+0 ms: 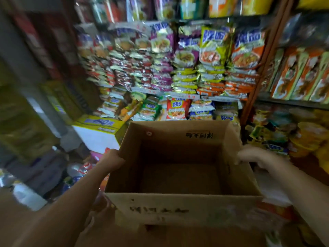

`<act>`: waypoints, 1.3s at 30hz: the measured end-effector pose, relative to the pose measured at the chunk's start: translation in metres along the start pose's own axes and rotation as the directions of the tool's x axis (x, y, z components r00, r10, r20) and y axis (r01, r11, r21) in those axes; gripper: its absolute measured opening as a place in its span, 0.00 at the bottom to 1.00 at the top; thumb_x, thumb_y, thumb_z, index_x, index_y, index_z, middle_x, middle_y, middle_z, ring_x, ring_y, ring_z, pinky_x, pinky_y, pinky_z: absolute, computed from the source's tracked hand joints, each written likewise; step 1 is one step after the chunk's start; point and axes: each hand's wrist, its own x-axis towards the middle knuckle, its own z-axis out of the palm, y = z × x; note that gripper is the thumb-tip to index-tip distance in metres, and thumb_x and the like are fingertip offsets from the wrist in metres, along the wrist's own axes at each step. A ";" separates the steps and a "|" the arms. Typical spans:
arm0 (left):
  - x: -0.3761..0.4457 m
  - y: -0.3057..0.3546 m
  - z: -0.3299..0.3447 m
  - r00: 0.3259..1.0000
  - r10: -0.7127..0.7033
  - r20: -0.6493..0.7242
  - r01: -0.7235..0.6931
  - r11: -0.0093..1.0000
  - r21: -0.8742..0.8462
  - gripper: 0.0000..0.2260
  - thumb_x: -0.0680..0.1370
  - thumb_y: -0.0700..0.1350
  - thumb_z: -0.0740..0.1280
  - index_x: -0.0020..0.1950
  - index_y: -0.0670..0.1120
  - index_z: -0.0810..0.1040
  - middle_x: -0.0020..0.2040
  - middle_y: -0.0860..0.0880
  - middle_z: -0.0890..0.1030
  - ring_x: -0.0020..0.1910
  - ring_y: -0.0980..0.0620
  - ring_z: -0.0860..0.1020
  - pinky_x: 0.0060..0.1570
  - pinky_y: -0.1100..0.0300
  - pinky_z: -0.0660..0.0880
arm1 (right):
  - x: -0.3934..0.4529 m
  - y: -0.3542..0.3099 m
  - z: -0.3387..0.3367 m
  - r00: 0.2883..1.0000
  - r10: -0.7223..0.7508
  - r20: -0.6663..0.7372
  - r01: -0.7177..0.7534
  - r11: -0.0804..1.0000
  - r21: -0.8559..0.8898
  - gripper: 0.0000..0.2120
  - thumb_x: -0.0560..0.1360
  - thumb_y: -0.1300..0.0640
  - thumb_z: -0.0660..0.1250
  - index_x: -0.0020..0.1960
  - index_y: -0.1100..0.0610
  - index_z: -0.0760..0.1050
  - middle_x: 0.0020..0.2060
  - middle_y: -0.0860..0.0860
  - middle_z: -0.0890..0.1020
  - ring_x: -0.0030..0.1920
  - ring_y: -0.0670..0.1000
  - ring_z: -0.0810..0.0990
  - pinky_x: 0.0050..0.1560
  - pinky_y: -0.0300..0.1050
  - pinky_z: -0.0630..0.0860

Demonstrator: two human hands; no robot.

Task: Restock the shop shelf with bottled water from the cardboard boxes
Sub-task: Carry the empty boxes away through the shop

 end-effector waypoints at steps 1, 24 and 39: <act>-0.012 -0.006 -0.024 0.999 -0.018 -0.027 0.019 0.999 0.027 0.12 0.73 0.41 0.68 0.55 0.38 0.80 0.53 0.37 0.80 0.54 0.42 0.79 0.46 0.58 0.73 | -0.012 -0.019 -0.001 0.999 -0.049 -0.013 0.049 0.998 -0.027 0.24 0.75 0.66 0.64 0.70 0.64 0.65 0.65 0.59 0.70 0.61 0.59 0.71 0.53 0.51 0.71; -0.270 -0.371 -0.389 0.573 -0.626 -0.529 0.560 0.770 -0.305 0.13 0.73 0.38 0.68 0.56 0.37 0.77 0.50 0.42 0.78 0.44 0.47 0.73 0.40 0.58 0.72 | -0.277 -0.490 0.232 0.614 -0.749 0.249 0.788 0.566 -0.242 0.13 0.67 0.63 0.75 0.46 0.65 0.74 0.43 0.57 0.76 0.43 0.55 0.76 0.30 0.40 0.70; -0.255 -0.640 -0.533 0.422 -0.728 -0.540 0.628 0.665 -0.405 0.10 0.71 0.35 0.66 0.52 0.36 0.78 0.49 0.38 0.80 0.49 0.41 0.79 0.46 0.55 0.75 | -0.359 -0.747 0.459 0.439 -0.848 0.297 0.890 0.364 -0.276 0.26 0.69 0.57 0.75 0.62 0.68 0.73 0.54 0.59 0.79 0.54 0.57 0.79 0.39 0.44 0.75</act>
